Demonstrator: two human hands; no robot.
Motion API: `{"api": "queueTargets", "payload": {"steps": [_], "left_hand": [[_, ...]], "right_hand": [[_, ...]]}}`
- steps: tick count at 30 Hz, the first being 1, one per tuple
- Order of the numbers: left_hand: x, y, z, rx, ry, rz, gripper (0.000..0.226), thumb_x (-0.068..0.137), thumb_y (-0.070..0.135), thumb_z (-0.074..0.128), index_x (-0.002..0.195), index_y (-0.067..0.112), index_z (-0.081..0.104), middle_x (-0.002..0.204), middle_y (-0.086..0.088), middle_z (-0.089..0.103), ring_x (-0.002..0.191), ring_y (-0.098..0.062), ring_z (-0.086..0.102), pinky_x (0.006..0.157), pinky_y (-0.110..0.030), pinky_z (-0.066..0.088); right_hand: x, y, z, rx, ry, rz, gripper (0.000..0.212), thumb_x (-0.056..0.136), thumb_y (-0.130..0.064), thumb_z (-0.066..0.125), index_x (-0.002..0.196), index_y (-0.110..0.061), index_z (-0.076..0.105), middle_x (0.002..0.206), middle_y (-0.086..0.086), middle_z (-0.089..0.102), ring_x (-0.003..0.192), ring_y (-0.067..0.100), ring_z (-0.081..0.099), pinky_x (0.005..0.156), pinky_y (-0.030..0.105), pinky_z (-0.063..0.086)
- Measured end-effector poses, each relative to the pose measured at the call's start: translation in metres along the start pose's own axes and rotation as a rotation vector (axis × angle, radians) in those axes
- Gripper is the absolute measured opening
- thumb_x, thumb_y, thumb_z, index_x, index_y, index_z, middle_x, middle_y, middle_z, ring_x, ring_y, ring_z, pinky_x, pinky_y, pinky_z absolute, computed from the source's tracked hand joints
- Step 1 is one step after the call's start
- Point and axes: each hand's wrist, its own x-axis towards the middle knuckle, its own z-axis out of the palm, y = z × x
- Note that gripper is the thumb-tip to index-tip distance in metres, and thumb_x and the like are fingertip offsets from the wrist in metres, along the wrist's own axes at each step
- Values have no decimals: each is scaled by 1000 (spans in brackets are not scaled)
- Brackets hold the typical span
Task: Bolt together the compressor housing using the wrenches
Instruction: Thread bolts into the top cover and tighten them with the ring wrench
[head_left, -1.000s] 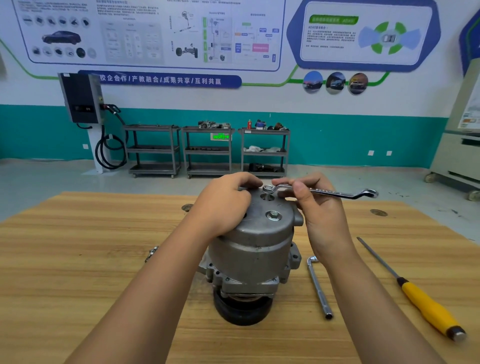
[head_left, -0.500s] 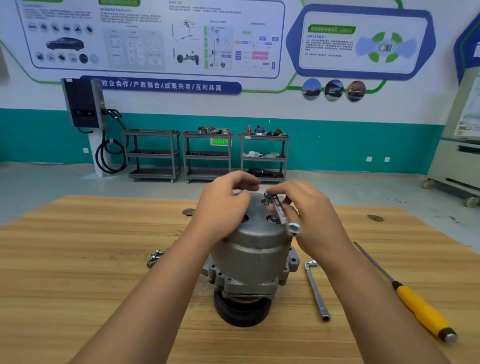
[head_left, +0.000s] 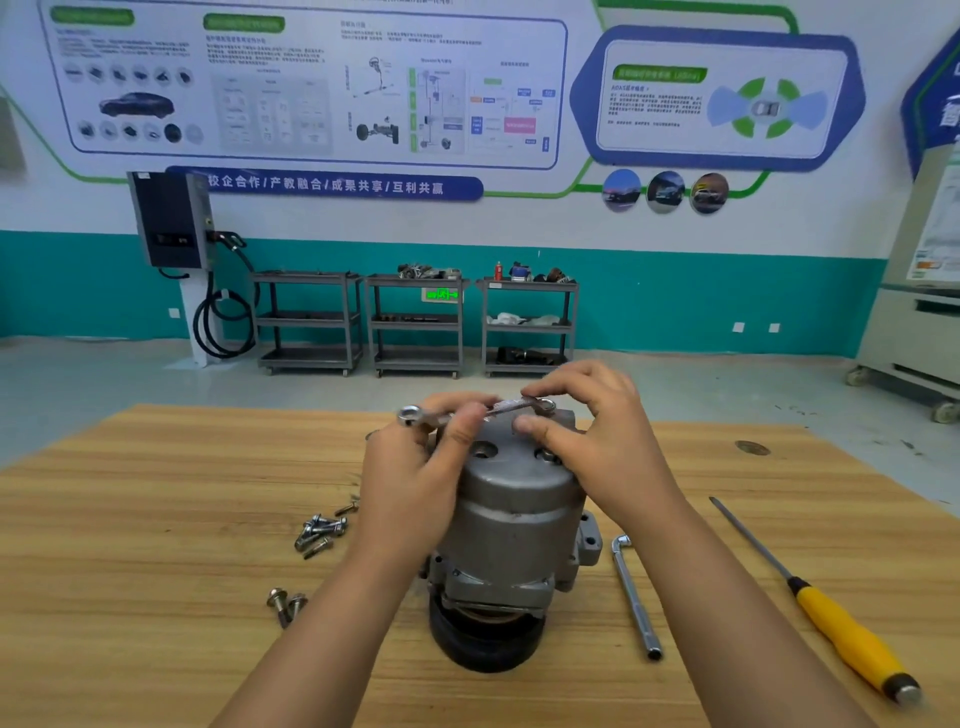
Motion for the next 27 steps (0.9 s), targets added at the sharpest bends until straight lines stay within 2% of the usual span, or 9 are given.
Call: {"api": "queueTargets", "payload": {"steps": [2,5,8,10,12,16,21,24,27], "left_hand": [[6,2,1,3,67,-106,30,86,51,46,85,33,70,84,19,71,78,5,64,64,-13,50],[23,7,2,64,142,-325,41,96,44,42,72,28,71,72,20,70,67,4,63,56,-18,47],[43,8,-1,63,109,-538,40,99,38,39,79,18,68,65,12,71,67,-4,63,51,-24,42],[55,4,-5,60,46,-627,31,99,37,41,93,11,57,73,7,71,74,-10,62,52,-25,39],[64,1,-9,53,-7,-685,24,97,37,47,93,14,54,76,3,69,77,-13,61,54,-26,39],[84,-2,-5,107,-60,-741,25,92,31,59,96,7,62,66,6,69,71,-9,61,69,-32,36],[101,-2,7,166,-98,-760,27,87,31,65,94,5,65,94,-7,73,73,-11,64,83,-38,41],[109,-4,12,199,-109,-716,23,87,31,65,79,10,60,94,-9,72,86,-18,67,78,-35,43],[115,-5,19,204,-130,-685,19,90,24,63,89,5,60,87,-9,71,66,-10,66,67,-27,48]], "right_hand": [[-2,4,3,110,-52,154,34,79,-30,72,106,-37,54,118,-14,48,116,4,40,94,22,30],[-3,7,9,310,-116,325,44,80,-27,72,118,-30,50,120,-13,52,116,5,47,94,24,39],[-3,8,12,338,-113,334,34,81,-22,71,110,-29,55,113,-11,59,109,8,56,96,32,46],[-3,9,12,361,-103,341,26,80,-20,70,100,-31,57,106,-10,62,101,10,60,93,35,49],[-3,11,13,382,-95,356,22,80,-19,69,96,-29,57,103,-6,63,98,13,61,90,37,50],[-5,12,14,428,-83,333,21,81,-17,68,95,-28,57,100,-7,63,96,11,61,87,35,51],[-7,11,14,429,-93,274,16,84,-15,65,88,-29,58,91,-12,64,90,7,61,83,32,50],[-7,12,13,398,-90,295,10,85,-18,64,88,-25,56,89,-7,63,87,13,61,80,37,49],[-8,12,13,375,-95,304,10,85,-22,63,88,-25,54,91,0,63,90,21,61,79,41,49]]}}
